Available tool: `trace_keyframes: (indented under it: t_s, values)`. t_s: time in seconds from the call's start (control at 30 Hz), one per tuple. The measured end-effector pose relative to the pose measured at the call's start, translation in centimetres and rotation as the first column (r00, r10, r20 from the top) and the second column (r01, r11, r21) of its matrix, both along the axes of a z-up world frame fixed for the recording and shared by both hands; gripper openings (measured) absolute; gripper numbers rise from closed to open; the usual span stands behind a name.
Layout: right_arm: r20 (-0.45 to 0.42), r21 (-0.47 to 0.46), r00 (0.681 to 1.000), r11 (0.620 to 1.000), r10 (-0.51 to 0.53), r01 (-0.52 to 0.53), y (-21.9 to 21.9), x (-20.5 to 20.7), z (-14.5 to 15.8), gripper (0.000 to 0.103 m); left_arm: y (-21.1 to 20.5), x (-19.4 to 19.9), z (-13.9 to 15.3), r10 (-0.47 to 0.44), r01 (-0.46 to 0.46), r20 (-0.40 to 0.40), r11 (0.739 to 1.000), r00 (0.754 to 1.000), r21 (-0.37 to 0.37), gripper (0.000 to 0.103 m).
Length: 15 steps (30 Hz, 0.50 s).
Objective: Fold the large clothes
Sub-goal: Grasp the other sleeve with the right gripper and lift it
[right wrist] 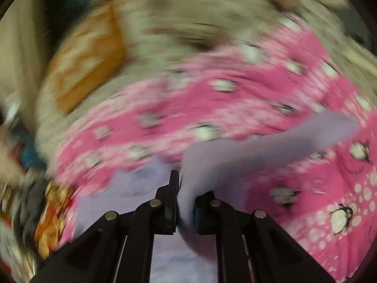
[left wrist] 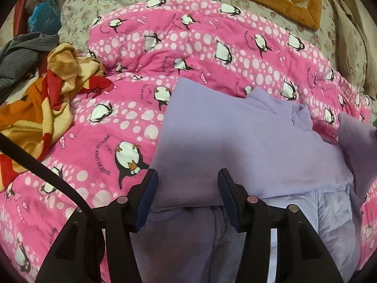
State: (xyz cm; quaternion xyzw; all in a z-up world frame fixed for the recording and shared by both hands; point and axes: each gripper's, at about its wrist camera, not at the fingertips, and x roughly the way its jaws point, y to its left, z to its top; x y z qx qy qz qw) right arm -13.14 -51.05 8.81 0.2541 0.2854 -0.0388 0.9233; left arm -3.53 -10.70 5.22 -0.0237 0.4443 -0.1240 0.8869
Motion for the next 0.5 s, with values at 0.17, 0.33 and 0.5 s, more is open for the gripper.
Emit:
trace_keyframes:
  t_s: [0.17,0.33,0.5]
  values:
    - [-0.152,-0.015,0.944,0.954,0.293,-0.299,10.2,0.5,-3.3,0.046,0.6,-0.2,0.2,0.004,-0.004,-0.009,1.000,1.000,-0.020,0.023]
    - [-0.256,0.011,0.915,0.947,0.312,-0.320,11.7,-2.0,-6.3,0.051,1.2,-0.5,1.0,0.008,-0.008,0.008,0.999,1.000,-0.036,0.023]
    - [-0.179,0.035,0.981,0.997,0.074,-0.069,5.1,-6.0,-4.6,0.077,1.5,-0.5,1.2,0.021,-0.021,0.001,0.998,1.000,-0.053,0.023]
